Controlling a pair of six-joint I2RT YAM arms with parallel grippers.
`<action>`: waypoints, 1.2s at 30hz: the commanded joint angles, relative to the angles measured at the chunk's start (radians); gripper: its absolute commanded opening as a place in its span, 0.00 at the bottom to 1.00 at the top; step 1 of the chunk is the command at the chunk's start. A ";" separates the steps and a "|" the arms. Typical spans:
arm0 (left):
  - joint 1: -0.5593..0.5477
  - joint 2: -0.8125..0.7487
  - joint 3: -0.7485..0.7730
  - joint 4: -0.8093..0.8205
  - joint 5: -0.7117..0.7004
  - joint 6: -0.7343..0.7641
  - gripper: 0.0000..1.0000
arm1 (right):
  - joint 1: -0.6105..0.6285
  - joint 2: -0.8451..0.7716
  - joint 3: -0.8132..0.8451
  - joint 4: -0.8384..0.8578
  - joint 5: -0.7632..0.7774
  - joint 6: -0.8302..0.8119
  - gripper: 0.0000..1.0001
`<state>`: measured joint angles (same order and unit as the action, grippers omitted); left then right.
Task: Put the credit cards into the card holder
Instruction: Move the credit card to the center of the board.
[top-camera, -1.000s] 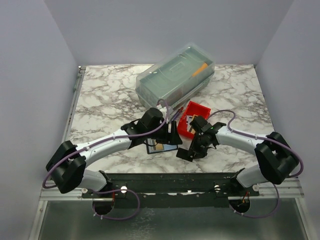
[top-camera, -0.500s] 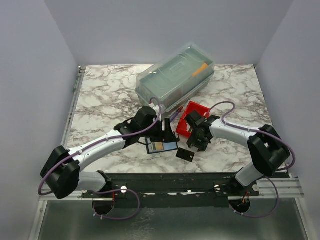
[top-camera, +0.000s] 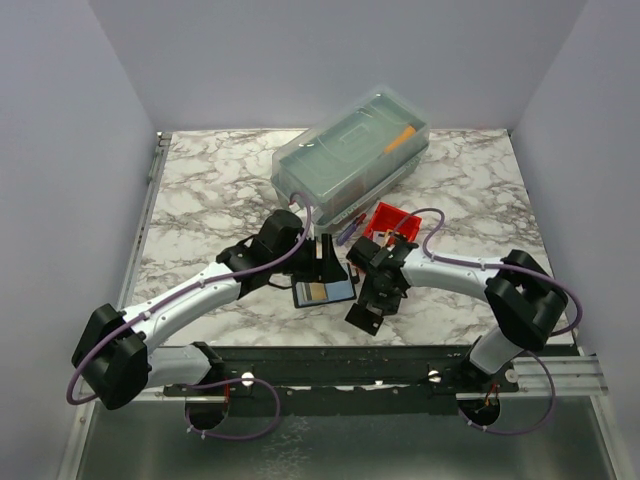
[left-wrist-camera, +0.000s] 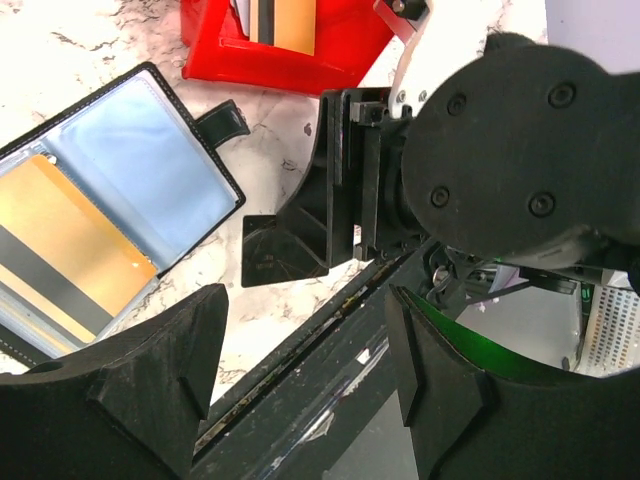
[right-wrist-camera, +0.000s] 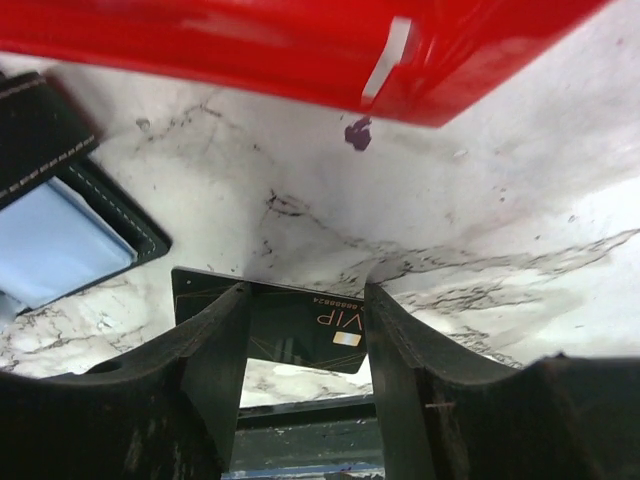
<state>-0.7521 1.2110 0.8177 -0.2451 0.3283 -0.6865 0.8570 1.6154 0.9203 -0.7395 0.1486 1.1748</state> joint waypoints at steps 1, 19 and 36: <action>0.009 -0.007 -0.004 -0.025 0.008 0.013 0.70 | 0.038 0.050 -0.059 0.008 -0.040 0.079 0.51; 0.009 0.017 -0.024 -0.023 0.015 0.002 0.70 | 0.165 0.058 -0.043 0.024 -0.089 0.117 0.50; 0.010 0.007 -0.031 -0.024 0.028 -0.005 0.70 | 0.131 0.012 0.066 -0.090 0.087 0.084 0.59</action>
<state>-0.7353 1.2282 0.7902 -0.2855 0.3260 -0.6914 1.0222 1.6291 0.9432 -0.7837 0.1417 1.2766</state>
